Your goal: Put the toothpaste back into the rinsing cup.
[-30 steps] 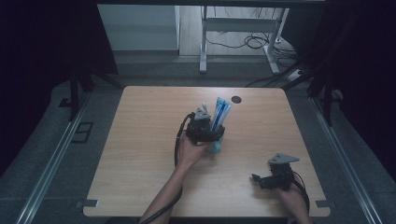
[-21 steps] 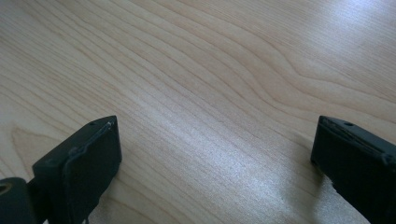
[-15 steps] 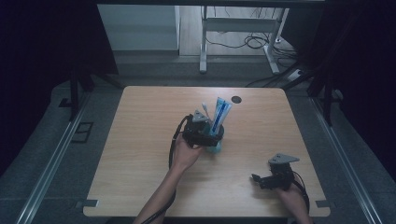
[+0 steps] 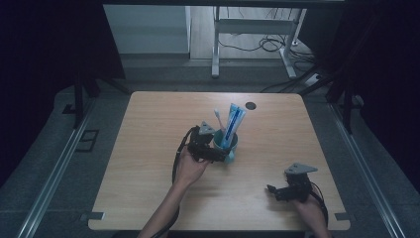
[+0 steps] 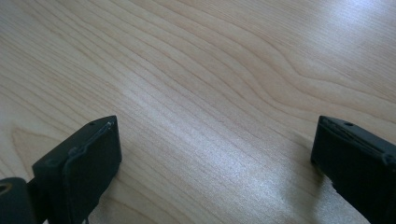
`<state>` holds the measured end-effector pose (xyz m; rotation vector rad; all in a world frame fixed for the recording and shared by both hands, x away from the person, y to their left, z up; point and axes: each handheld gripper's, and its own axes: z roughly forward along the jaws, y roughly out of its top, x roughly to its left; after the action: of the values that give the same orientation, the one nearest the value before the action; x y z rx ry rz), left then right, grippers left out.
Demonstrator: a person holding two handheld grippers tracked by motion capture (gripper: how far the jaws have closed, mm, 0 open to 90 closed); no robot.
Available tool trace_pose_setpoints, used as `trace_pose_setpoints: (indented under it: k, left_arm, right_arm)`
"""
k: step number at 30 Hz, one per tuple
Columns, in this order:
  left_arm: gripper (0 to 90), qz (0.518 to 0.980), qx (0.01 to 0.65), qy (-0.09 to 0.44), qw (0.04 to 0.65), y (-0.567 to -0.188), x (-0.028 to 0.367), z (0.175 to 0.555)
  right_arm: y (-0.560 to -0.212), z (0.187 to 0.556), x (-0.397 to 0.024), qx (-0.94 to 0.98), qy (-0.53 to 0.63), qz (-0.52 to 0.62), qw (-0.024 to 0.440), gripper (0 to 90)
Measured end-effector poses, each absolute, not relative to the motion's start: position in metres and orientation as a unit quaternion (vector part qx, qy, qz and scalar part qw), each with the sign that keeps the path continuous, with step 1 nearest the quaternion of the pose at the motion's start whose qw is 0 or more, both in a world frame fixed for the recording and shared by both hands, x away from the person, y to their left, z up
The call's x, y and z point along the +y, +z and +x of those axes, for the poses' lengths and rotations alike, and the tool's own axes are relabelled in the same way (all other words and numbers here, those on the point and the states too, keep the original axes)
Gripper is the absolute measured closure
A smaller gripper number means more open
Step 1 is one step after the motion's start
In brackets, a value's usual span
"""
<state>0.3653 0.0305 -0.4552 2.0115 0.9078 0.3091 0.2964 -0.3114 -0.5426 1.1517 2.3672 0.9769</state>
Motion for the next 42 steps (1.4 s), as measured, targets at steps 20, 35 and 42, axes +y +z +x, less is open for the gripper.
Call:
trace_pose_setpoints:
  k: [20, 35, 42]
  left_arm:
    - [0.0, 0.816, 0.358, 0.148, 0.429, -0.463, 0.052, 0.346]
    - [0.0, 0.818, 0.368, 0.166, 0.410, -0.472, 0.073, 0.325]
    - [0.0, 0.819, 0.378, 0.161, 0.401, -0.483, 0.084, 0.316]
  right_arm:
    - [-0.543, 0.296, -0.311, 0.831, 0.343, 0.404, 0.166, 1.7]
    - [-0.543, 0.296, -0.311, 0.830, 0.344, 0.407, 0.166, 1.8]
    - [-0.543, 0.296, -0.311, 0.830, 0.344, 0.407, 0.167, 2.2]
